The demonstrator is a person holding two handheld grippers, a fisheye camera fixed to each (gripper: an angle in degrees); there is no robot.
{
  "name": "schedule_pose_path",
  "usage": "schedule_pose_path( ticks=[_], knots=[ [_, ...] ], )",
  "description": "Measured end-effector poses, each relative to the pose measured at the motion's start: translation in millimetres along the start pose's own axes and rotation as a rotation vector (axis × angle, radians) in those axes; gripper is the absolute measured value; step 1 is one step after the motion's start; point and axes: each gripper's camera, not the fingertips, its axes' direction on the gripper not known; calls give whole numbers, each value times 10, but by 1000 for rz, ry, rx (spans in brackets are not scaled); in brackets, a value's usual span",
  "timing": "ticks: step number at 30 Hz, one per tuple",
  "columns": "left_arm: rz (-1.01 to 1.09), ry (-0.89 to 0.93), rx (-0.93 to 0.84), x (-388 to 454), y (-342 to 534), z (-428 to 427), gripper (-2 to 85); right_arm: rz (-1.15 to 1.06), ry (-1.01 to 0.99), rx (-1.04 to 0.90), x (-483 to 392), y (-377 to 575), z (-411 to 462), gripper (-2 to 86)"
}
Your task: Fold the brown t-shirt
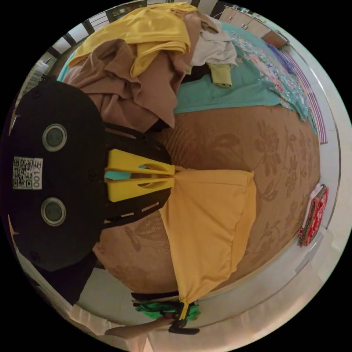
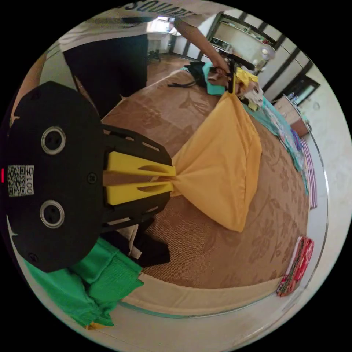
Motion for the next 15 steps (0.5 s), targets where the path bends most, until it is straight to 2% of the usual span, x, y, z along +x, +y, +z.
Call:
schedule_pose_path(
  ticks=[2, 4, 9, 10, 13, 15],
  knots=[
    [-28, 80, -70, -136, 51, 149, -9, -42, -18, -73, 27, 20, 103, 13],
    [-19, 65, -109, -140, 91, 268, -8, -83, 40, -168, 13, 12, 271, 11],
    [-143, 165, -90, -237, 76, 147, 3, -38, 39, -224, -21, -155, 259, 16],
    [-155, 142, -72, -235, 72, 14, 6, -39, 58, -229, -37, -172, 208, 17],
    [-104, -13, 3, -125, -18, -429, 11, -53, 288, -213, -166, -344, -145, 20],
    [-14, -74, 62, -11, -197, -603, 14, -95, 367, -85, -265, -649, -404, 35]
  ],
)
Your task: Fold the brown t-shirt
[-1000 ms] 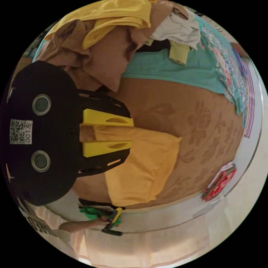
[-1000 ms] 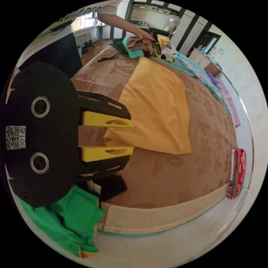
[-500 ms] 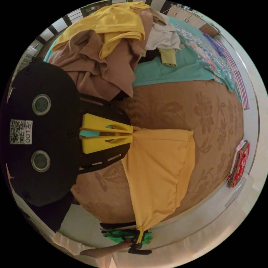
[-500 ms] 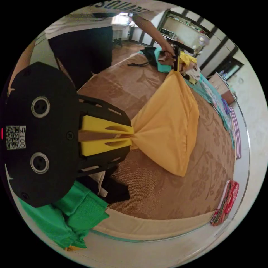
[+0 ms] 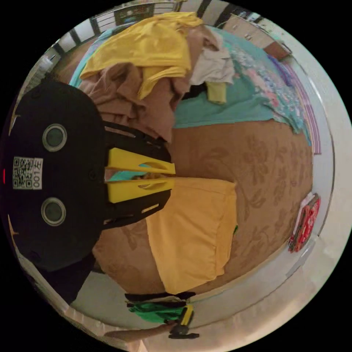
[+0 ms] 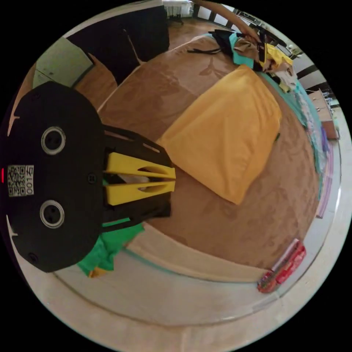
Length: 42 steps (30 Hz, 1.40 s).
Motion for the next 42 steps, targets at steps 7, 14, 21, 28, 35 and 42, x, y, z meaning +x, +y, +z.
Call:
schedule_pose_path(
  ticks=[7, 14, 21, 28, 35, 42],
  knots=[
    [240, 21, -48, 291, -1204, 514, 65, 95, -77, 36, 328, -1131, 411, 98],
    [257, 78, -9, 388, -1472, 549, 8, 169, -239, 26, 475, -1603, 814, 26],
    [118, 221, 139, 141, -1387, 97, -8, 247, -251, 170, 693, -1527, 428, 3],
    [68, 162, 33, 229, -1471, 309, -5, 231, -120, 27, 554, -1909, 903, 3],
    [-1, 234, 45, 470, -1433, -51, 48, 232, -142, 41, 488, -1939, 869, 27],
    [68, 92, -3, 1094, -887, -775, 54, 253, -287, -75, 24, -1188, 385, 80]
  ],
)
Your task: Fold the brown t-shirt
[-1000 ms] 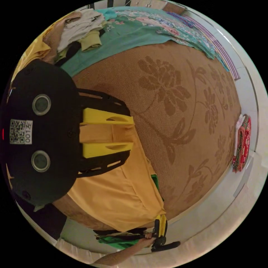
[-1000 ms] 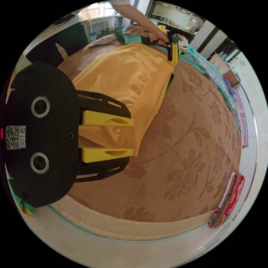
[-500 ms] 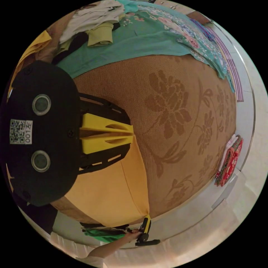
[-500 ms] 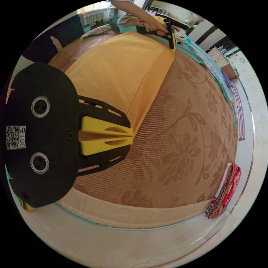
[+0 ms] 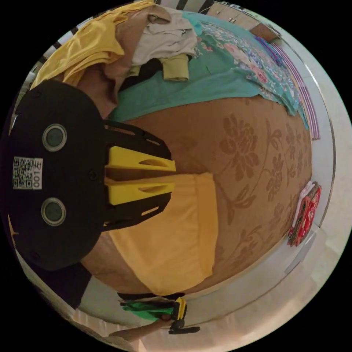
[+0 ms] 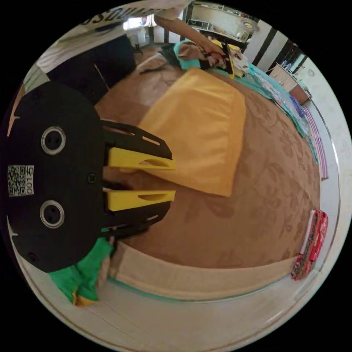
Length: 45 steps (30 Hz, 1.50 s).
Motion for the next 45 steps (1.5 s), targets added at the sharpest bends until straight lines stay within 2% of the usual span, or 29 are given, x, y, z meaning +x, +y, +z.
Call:
schedule_pose_path(
  ticks=[4, 7, 13, 18, 21, 24, 28, 30, 33, 35, 39, 41, 45],
  knots=[
    [106, -19, -148, 706, 350, -46, 62, -12, 125, -192, -415, 447, 319, 83],
    [102, -37, -211, 1066, 509, -20, 62, 25, 125, -185, -503, 594, 540, 71],
    [35, -27, -195, 1484, 562, -180, 22, -29, 118, -145, -485, 493, 788, 20],
    [118, -82, -214, 1950, 558, -328, -7, -316, 326, -145, -746, 540, 689, 6],
    [178, -126, -213, 2272, 567, -407, -9, -509, 454, -221, -846, 618, 989, 3],
    [149, -125, -191, 2528, 603, -534, -9, -436, 578, -358, -625, 706, 1327, 1],
    [93, -162, -186, 2939, 599, -854, -7, -255, 379, -214, -420, 733, 964, 6],
    [119, -208, -145, 3226, 590, -1104, -1, -125, 238, -76, -235, 660, 623, 14],
    [255, -252, -50, 3958, 524, -1454, 24, -37, 64, 97, 70, 457, 362, 46],
    [432, -140, -11, 4723, 431, -1503, 49, -18, 5, 147, 261, 274, 382, 77],
    [752, 45, -9, 6021, 381, -1309, 108, 5, -151, 89, 690, -230, 776, 119],
    [912, 7, 11, 6794, 423, -1153, 129, 20, -170, 32, 820, -364, 960, 121],
    [1074, -145, 65, 7624, 500, -921, 121, 23, -174, 1, 1053, -403, 1114, 104]
  ],
)
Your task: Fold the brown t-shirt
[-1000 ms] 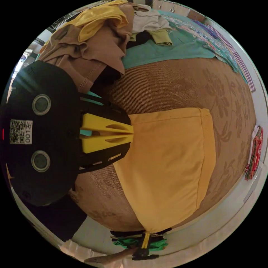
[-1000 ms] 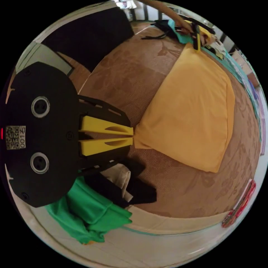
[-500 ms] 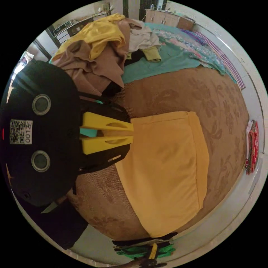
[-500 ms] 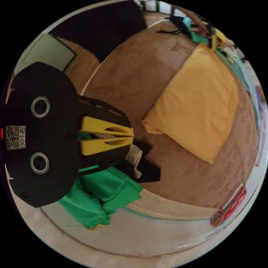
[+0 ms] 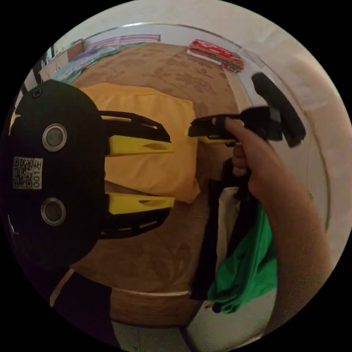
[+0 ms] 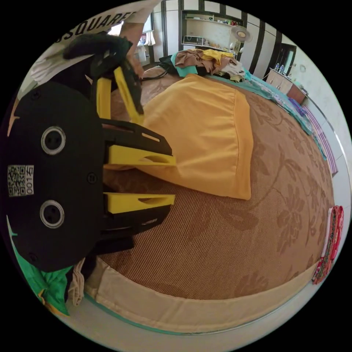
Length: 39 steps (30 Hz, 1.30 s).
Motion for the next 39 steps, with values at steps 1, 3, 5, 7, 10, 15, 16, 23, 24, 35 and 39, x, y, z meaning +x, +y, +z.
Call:
schedule_pose_path(
  ticks=[1, 3, 5, 7, 10, 15, 16, 23, 24, 35, 39],
  knots=[
    [44, -34, -26, 108, -158, 51, 114, -5, -8, 7, 33, 16, -18, 101],
    [85, -44, -56, 211, -324, 89, 105, -15, -26, 58, 158, 122, -139, 89],
    [88, -27, -62, 293, -446, 64, 94, -18, -11, 111, 229, 242, -263, 86],
    [96, -37, -66, 369, -511, 22, 91, -18, 16, 157, 286, 383, -374, 82],
    [127, -37, -80, 506, -598, -42, 99, 4, 95, 194, 373, 626, -484, 81],
    [172, -51, -133, 636, -711, 22, 115, 67, 107, 183, 595, 994, -490, 79],
    [172, -42, -145, 632, -730, 50, 114, 73, 100, 181, 620, 1024, -483, 79],
    [39, 181, -138, 218, -616, 159, 42, 92, 114, 101, 855, 1229, -312, 80],
    [13, 222, -137, 148, -590, 184, 36, 84, 147, 78, 874, 1244, -283, 82],
    [-475, 597, 219, -733, 713, 303, 7, 616, -523, 482, 1466, 1847, -230, 133],
    [-495, 575, 281, -757, 1088, 308, 7, 915, -950, 703, 1749, 2158, 201, 150]
  ],
)
